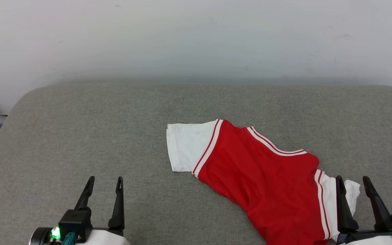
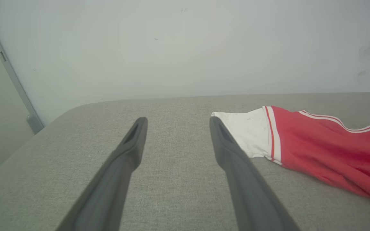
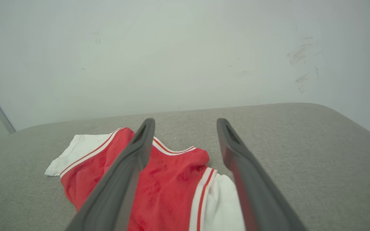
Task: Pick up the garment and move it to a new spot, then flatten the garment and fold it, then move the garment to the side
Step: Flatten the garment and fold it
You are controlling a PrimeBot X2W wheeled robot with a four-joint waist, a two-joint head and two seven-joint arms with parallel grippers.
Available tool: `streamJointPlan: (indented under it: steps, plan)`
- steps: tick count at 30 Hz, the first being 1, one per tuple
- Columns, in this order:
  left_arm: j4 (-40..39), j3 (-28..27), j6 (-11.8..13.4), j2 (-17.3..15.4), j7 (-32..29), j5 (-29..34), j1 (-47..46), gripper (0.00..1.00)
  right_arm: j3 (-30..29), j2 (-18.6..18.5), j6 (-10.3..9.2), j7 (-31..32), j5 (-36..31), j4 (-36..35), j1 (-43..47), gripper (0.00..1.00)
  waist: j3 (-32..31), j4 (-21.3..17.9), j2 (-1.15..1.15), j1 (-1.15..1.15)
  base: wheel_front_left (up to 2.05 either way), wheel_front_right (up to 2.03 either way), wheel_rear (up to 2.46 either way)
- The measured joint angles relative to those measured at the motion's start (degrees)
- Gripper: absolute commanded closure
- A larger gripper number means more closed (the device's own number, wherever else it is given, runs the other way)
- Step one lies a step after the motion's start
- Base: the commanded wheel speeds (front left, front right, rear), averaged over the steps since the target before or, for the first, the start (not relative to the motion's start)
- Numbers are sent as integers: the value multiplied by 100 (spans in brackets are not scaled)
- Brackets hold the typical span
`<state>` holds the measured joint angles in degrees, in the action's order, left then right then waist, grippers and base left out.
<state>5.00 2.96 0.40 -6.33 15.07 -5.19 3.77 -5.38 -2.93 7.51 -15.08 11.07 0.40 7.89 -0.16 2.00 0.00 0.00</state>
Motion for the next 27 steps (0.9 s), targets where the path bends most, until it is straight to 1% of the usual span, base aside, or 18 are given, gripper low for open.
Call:
streamJointPlan:
  steps: [12,16,20,24,27]
  plan:
    - [44,-198,-152,100,0,149,-22,0,2,0,0,0,18,-2,-1,0,7,-49,0,0,0,0,0]
    - [76,-254,-270,79,0,172,-228,0,30,0,0,0,35,-5,-28,0,36,-86,0,0,0,0,0]
    - [179,-258,-489,-82,0,158,-835,0,94,1,0,0,33,-20,-88,0,84,-179,0,0,0,0,0]
    - [399,-177,-656,-390,0,144,-1680,0,146,0,0,0,5,-59,-179,0,211,-315,0,0,0,0,0]
    - [671,-31,-732,-616,0,98,-2388,0,166,0,0,0,-11,-104,-329,0,377,-422,0,0,0,0,0]
